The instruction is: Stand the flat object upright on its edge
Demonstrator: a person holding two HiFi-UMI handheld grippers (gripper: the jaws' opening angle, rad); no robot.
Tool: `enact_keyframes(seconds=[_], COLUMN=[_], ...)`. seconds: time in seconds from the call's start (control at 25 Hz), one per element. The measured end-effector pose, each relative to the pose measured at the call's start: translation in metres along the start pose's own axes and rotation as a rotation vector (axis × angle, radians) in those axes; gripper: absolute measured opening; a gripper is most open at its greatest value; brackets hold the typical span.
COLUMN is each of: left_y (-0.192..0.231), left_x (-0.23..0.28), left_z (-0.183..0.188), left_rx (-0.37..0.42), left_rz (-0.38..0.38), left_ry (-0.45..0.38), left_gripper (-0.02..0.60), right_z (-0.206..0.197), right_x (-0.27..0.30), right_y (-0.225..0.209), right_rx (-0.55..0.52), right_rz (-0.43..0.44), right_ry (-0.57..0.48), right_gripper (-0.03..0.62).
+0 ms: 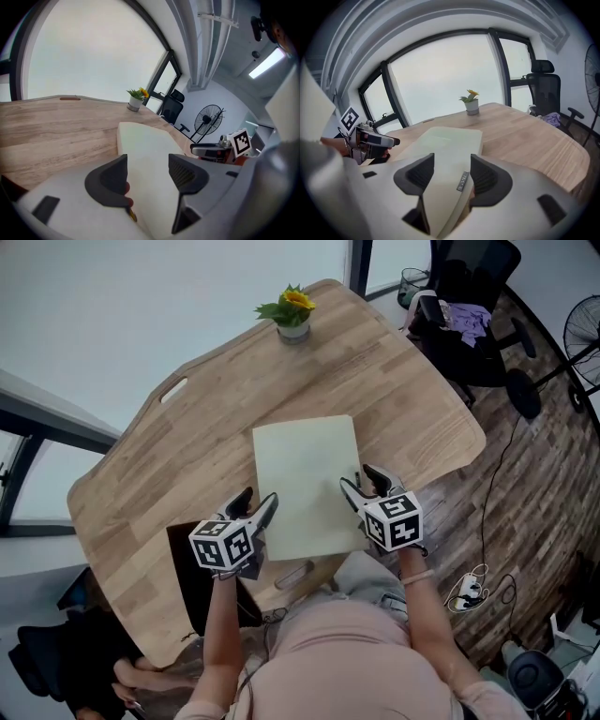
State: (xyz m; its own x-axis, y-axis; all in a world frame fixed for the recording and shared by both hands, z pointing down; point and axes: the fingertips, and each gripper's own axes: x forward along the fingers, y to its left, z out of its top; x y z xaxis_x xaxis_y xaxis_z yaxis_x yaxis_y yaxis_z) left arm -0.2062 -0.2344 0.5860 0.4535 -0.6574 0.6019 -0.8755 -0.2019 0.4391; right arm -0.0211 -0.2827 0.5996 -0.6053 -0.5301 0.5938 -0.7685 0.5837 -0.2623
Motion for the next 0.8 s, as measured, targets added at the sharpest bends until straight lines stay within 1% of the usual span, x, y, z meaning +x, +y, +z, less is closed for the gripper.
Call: enact_keyframes(seconds=[0.12, 0.28, 0.6, 0.8], left_y=[0.004, 0.012, 0.024, 0.025], left_x=[0.003, 0.011, 0.025, 0.032], left_z=[-0.004, -0.011, -0.029, -0.035], left_rx=[-0.028, -0.050, -0.122, -0.181], left_rz=[-0.008, -0.012, -0.025, -0.067], left_ry=[0.009, 0.044, 0.116, 0.157], left_gripper=[0.261, 0.270, 0.285, 0.296], right_z=[-0.006, -0.014, -0.028, -0.031], right_x=[0.006, 0.015, 0.029, 0.038], right_y=[-0.003, -0.008, -0.013, -0.013], right_rx=[0.022, 0.051, 0.176, 0.234], right_rz=[0.005, 0.001, 0.042, 0.061], right_ry=[0.017, 0.039, 0.084, 0.091], right_gripper=[0.235, 0.255, 0.316, 0.347])
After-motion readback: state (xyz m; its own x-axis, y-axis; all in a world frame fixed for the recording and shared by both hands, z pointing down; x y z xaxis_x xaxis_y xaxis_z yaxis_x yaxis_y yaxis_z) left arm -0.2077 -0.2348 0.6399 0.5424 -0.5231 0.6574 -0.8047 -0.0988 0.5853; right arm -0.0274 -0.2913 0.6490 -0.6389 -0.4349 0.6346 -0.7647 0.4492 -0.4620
